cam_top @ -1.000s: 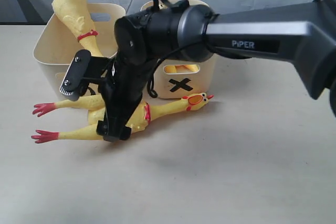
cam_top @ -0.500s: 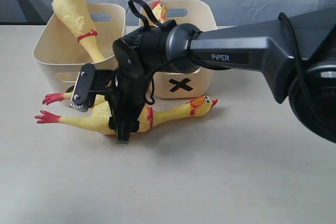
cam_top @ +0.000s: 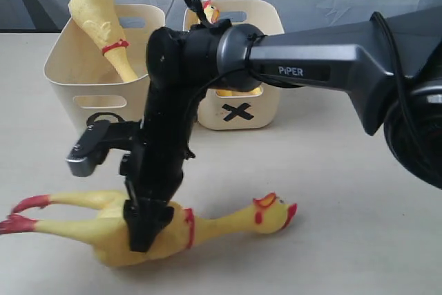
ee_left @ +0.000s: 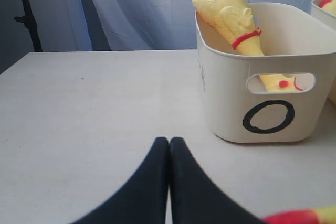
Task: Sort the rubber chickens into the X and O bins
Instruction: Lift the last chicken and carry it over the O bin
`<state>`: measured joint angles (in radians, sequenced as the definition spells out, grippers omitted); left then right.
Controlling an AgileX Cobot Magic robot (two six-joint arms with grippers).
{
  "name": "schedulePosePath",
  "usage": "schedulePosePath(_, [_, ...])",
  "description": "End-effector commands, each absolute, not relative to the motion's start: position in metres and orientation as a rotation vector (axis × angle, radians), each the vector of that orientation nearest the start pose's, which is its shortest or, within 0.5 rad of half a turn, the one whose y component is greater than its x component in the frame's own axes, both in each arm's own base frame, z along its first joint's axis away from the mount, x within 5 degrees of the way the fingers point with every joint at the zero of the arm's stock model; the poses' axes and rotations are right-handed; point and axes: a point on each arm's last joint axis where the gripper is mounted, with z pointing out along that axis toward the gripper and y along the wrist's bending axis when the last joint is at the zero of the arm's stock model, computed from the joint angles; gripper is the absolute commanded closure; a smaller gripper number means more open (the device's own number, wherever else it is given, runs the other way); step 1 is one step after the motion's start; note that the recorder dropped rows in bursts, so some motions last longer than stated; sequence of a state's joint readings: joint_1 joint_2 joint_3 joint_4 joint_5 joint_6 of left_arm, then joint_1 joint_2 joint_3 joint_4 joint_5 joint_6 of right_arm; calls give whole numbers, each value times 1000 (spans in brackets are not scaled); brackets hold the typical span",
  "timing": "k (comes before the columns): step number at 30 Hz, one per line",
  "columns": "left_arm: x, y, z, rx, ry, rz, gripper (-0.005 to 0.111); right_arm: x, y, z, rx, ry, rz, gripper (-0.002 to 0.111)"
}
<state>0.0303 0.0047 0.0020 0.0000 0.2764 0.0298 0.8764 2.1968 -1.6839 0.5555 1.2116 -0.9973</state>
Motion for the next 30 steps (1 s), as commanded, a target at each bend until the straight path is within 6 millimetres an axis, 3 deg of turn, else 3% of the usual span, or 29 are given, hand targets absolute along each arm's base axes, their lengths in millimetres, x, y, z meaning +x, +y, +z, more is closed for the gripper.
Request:
schedulePosePath(1, [55, 1, 189, -3, 1753, 32, 107, 253, 385, 247, -2022, 1773, 881, 109])
schedulePosePath(6, [55, 1, 189, -3, 1753, 32, 107, 273, 399, 336, -1623, 1511, 782, 109])
schedulePosePath(8, [55, 1, 189, -3, 1753, 32, 107, 282, 400, 363, -1466, 1431, 728, 109])
schedulePosePath(11, [55, 1, 189, -3, 1753, 32, 107, 298, 400, 391, -1177, 1356, 668, 109])
schedulePosePath(14, [55, 1, 189, -3, 1753, 32, 107, 316, 396, 403, -825, 1364, 700, 109])
schedulePosePath(18, [55, 1, 189, -3, 1753, 32, 107, 336, 395, 391, -635, 1376, 653, 109])
schedulePosePath(22, [55, 1, 189, -3, 1753, 32, 107, 354, 396, 365, -598, 1448, 660, 109])
schedulePosePath(26, [55, 1, 189, -3, 1753, 32, 107, 367, 400, 339, -396, 1557, 733, 109])
schedulePosePath(30, [55, 1, 189, -3, 1753, 32, 107, 372, 403, 324, -404, 1570, 697, 109])
